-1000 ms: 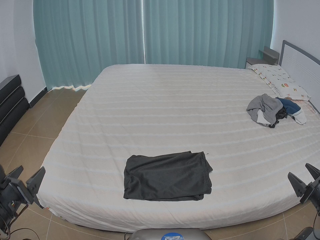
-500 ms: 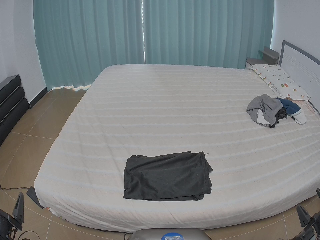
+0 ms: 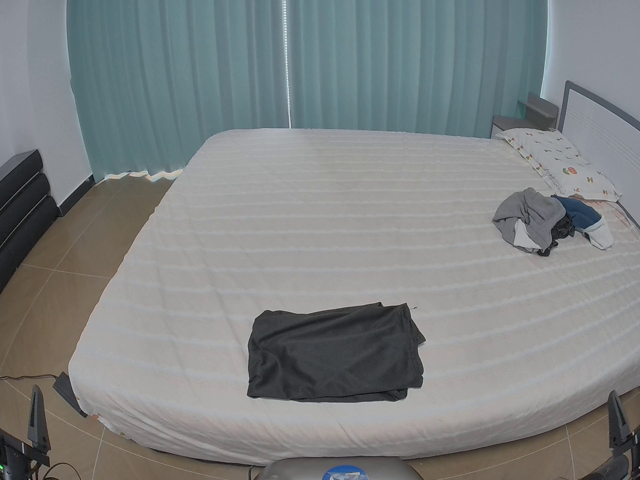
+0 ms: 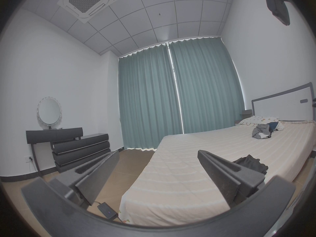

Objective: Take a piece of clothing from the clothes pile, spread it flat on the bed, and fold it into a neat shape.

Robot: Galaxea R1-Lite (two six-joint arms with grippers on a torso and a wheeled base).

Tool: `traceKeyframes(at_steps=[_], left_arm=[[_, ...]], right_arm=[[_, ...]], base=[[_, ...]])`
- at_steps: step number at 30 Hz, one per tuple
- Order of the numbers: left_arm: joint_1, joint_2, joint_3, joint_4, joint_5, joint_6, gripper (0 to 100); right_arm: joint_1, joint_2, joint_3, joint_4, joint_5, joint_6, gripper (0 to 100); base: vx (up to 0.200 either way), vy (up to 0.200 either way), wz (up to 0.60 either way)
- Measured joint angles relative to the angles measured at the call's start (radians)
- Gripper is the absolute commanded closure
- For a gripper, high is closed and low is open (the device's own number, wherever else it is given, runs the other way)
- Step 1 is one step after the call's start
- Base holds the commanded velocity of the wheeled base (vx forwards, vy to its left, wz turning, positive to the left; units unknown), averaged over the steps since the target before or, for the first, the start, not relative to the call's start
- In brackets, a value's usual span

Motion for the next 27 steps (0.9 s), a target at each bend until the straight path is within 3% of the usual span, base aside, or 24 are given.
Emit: traceKeyframes(at_steps=[7,15,20,27], left_arm=[[0.000,-0.004,0.006,0.091,-0.037,-0.028,0],[0.000,-0.004,0.007,0.110,-0.093,-0.129,0],[0.000,-0.004,0.007,0.112,-0.137,-0.180,0],[0.000,-0.004,0.007,0.112,-0.137,-0.185,0]], right_arm=[[0.000,-0.004,0.034,0.013,0.015,0.013,0],[-0.002,-0.004,0.038,0.121,-0.038,0.134,0],[-0.002,-0.004,0.038,0.109,-0.046,0.136,0],[-0.002,-0.004,0.038,0.107,-0.046,0.136,0]], base=[[0.000,0.000,0.00],[0.000,0.000,0.00],[0.000,0.000,0.00],[0.000,0.000,0.00]])
